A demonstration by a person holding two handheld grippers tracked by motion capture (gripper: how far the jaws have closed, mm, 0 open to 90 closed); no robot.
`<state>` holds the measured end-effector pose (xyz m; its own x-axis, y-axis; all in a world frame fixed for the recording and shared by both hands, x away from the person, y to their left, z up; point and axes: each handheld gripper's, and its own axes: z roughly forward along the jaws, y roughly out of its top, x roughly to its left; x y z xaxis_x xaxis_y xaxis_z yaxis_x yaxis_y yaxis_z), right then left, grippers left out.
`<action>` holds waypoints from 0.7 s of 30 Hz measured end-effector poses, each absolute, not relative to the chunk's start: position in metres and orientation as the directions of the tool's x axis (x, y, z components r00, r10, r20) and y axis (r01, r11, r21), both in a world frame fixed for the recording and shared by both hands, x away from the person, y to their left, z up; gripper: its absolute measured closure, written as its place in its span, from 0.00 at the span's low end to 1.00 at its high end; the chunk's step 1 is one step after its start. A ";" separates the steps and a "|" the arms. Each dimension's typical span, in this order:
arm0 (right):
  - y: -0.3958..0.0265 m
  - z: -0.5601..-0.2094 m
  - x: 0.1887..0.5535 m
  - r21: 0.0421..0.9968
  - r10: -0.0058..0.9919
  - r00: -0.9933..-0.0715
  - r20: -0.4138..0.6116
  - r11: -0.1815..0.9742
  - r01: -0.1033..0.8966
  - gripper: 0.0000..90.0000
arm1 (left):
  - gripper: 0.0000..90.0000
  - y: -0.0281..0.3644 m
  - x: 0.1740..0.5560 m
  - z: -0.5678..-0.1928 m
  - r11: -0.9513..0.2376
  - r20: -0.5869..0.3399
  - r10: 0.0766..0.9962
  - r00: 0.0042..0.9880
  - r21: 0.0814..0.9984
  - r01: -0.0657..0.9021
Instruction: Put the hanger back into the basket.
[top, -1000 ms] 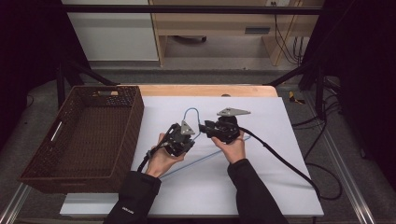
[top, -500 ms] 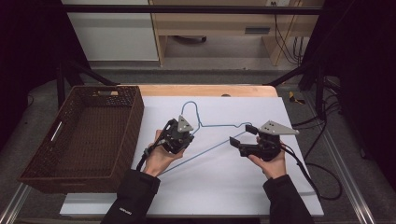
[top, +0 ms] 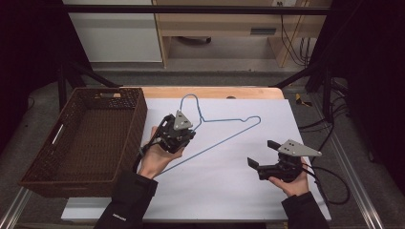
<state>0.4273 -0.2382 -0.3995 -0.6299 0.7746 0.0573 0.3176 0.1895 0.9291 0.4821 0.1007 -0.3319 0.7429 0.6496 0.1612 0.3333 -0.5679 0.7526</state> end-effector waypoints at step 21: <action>-0.255 -0.408 0.411 0.927 0.795 -0.604 0.060 0.180 0.330 0.01 | 0.97 0.140 0.483 -0.276 -0.584 0.187 0.652 0.735 0.742 0.329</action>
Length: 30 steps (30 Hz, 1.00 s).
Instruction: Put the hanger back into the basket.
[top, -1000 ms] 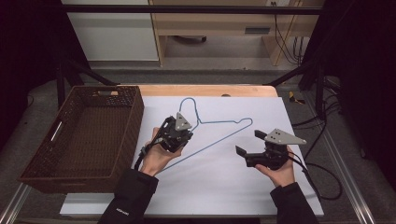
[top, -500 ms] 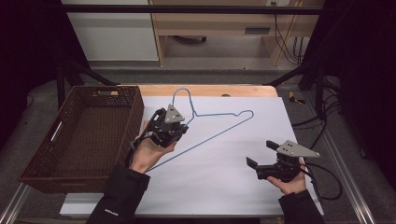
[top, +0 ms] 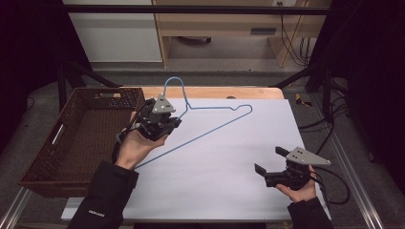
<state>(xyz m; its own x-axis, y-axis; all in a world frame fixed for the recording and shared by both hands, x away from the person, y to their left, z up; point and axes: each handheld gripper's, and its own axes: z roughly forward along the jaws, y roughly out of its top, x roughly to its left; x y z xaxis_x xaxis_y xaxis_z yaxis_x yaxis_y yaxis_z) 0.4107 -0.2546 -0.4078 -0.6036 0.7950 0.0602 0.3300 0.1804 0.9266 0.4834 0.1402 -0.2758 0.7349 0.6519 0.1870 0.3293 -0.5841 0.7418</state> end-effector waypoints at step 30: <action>-0.255 -0.406 0.409 0.929 0.806 -0.590 0.053 0.176 0.325 0.01 | 0.97 0.264 0.487 -0.235 -0.492 0.215 0.799 0.562 0.771 0.404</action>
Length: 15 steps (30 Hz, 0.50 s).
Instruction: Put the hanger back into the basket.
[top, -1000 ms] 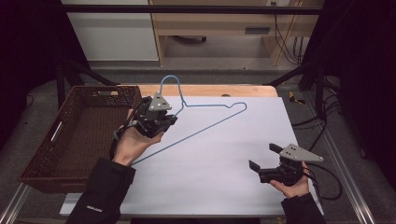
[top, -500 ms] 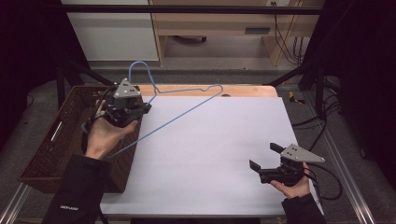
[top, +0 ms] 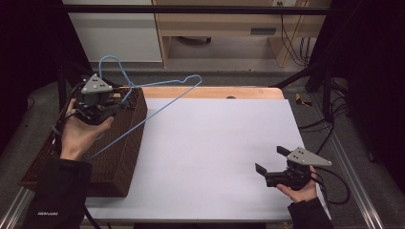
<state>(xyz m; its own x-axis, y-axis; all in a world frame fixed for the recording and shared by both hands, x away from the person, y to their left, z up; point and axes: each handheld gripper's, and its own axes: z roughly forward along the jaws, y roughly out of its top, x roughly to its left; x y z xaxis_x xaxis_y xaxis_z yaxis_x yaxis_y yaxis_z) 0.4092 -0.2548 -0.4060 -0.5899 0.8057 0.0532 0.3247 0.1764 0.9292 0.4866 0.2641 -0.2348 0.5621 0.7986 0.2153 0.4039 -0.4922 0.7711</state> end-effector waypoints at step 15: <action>-0.255 -0.407 0.410 0.927 0.806 -0.591 0.036 0.193 0.320 0.01 | 0.97 0.326 0.492 -0.238 -0.392 0.170 0.872 0.460 0.805 0.446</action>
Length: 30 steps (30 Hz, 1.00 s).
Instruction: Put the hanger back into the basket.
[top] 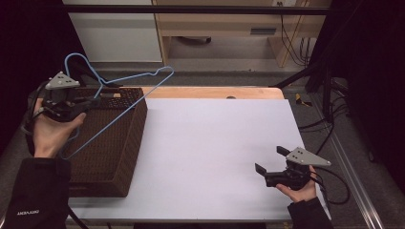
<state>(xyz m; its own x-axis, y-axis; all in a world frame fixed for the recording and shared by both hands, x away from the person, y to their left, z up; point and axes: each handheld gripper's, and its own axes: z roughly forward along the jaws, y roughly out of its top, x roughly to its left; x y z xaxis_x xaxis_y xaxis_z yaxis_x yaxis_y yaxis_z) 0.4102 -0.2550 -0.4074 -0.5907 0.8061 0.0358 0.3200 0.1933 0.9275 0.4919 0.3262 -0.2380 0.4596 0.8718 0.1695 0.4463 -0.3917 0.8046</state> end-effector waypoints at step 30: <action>-0.253 -0.410 0.412 0.924 0.810 -0.585 0.034 0.198 0.328 0.01 | 0.97 0.414 0.497 -0.301 -0.343 0.173 0.925 0.338 0.762 0.549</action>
